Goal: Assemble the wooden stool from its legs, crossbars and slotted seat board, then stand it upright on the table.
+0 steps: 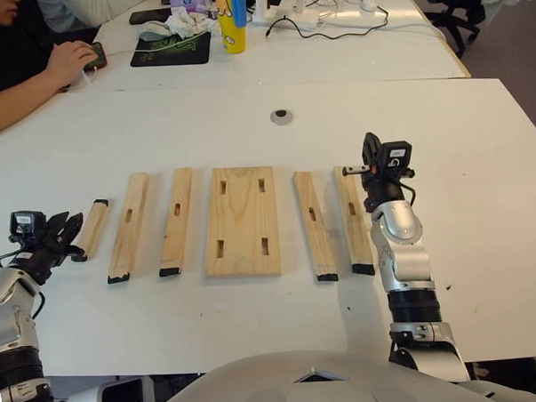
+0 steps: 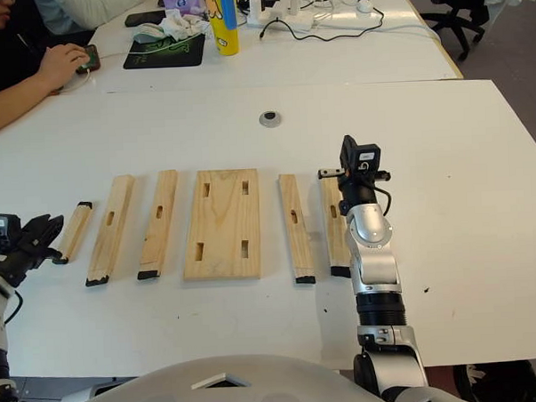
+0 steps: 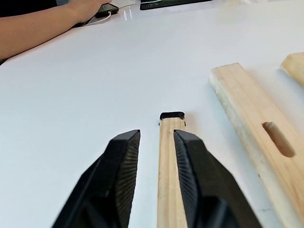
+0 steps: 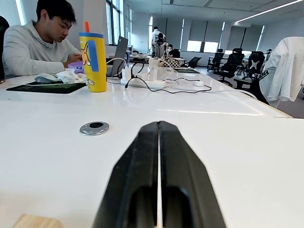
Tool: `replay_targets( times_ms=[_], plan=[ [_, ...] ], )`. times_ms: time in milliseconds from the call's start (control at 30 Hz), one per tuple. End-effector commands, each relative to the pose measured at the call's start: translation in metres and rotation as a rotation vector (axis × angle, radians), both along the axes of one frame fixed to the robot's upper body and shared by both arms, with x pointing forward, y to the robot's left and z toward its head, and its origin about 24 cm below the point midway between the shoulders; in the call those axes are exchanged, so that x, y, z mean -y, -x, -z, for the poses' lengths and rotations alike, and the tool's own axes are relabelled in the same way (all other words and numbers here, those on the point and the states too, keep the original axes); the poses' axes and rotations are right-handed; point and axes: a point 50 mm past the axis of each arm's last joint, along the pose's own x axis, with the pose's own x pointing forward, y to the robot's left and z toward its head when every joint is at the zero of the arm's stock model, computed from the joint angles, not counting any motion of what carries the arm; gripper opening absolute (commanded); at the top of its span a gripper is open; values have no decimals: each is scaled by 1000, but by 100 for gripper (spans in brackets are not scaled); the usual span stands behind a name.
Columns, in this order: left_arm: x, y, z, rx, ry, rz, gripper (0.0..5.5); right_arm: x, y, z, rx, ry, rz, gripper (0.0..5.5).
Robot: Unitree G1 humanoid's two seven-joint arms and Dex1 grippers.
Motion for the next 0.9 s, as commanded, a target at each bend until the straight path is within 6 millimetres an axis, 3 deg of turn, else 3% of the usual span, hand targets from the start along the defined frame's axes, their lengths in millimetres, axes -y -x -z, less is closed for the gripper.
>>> replay_targets(
  times_ms=[33, 200, 567, 733, 900],
  plan=[
    [-2, 8, 8, -77, 22, 26, 204, -1, 3, -3, 20, 29, -3, 0],
    [-12, 16, 14, -114, 4, -7, 271, -2, 3, -4, 22, 35, -8, 0],
    [-11, 28, 29, -203, -3, 19, 271, -3, 2, -5, 24, 39, -15, 0],
    [-15, 30, 32, -218, -25, -2, 204, -3, 2, -5, 25, 41, -17, 0],
    [-6, 20, 27, -181, -22, 36, 135, -5, 0, -6, 30, 41, -20, 0]
  ],
)
